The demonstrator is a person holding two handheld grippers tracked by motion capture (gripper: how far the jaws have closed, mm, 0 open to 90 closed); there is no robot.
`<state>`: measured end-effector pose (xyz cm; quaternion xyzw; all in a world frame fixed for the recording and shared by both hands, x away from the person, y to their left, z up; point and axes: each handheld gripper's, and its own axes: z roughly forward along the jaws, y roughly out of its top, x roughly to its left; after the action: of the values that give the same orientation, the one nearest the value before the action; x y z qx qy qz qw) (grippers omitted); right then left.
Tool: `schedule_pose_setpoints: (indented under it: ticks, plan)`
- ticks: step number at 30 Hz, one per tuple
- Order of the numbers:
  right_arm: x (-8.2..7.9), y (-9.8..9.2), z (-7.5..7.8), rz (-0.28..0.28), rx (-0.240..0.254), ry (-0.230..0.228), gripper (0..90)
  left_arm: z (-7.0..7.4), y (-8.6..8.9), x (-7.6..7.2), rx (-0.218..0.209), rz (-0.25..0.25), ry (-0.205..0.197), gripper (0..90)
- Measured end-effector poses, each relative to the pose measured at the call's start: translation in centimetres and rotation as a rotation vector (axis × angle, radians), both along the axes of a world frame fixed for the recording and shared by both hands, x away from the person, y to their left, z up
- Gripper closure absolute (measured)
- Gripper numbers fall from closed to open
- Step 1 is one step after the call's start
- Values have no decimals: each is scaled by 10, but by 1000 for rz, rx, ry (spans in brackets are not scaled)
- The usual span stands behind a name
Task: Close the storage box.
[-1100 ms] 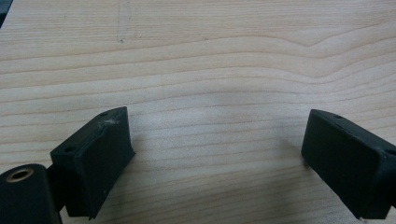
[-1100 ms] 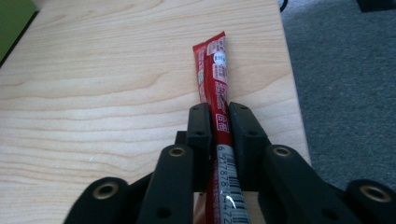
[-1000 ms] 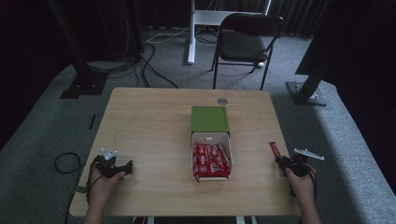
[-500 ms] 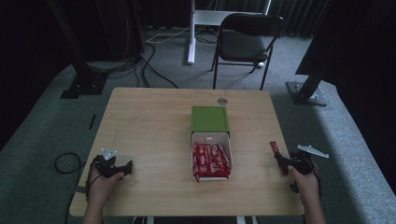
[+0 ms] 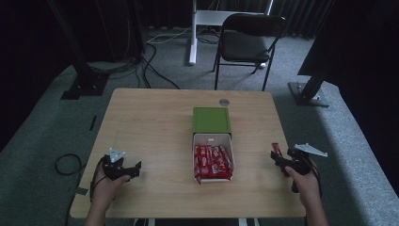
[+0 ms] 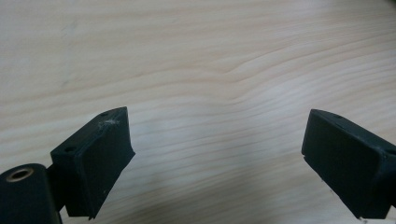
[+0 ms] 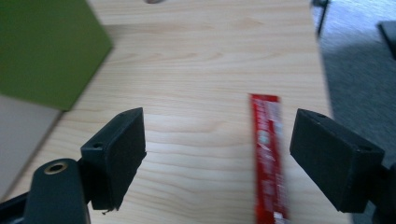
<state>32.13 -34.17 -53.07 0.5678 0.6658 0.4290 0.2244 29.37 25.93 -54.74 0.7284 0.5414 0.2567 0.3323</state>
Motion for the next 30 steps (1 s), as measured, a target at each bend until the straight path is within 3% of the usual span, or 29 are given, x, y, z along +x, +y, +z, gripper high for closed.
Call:
schedule_pose_setpoints:
  ticks: [13, 16, 19, 25, 30]
  plan:
    - [-10, 40, 27, 145, 22, -63, 165, 34, -49, -8, -6, -171, -91, 94]
    - [-14, 50, 31, 191, 23, -80, 147, 40, -64, -10, -1, -212, -141, 94]
    - [-17, 59, 36, 225, 22, -91, 147, 47, -78, -13, 5, -271, -162, 93]
    - [-21, 77, 41, 301, 23, -103, 146, 56, -104, -17, -29, -367, -183, 93]
    - [-24, 90, 43, 343, 30, -108, 146, 61, -117, -19, -65, -415, -203, 93]
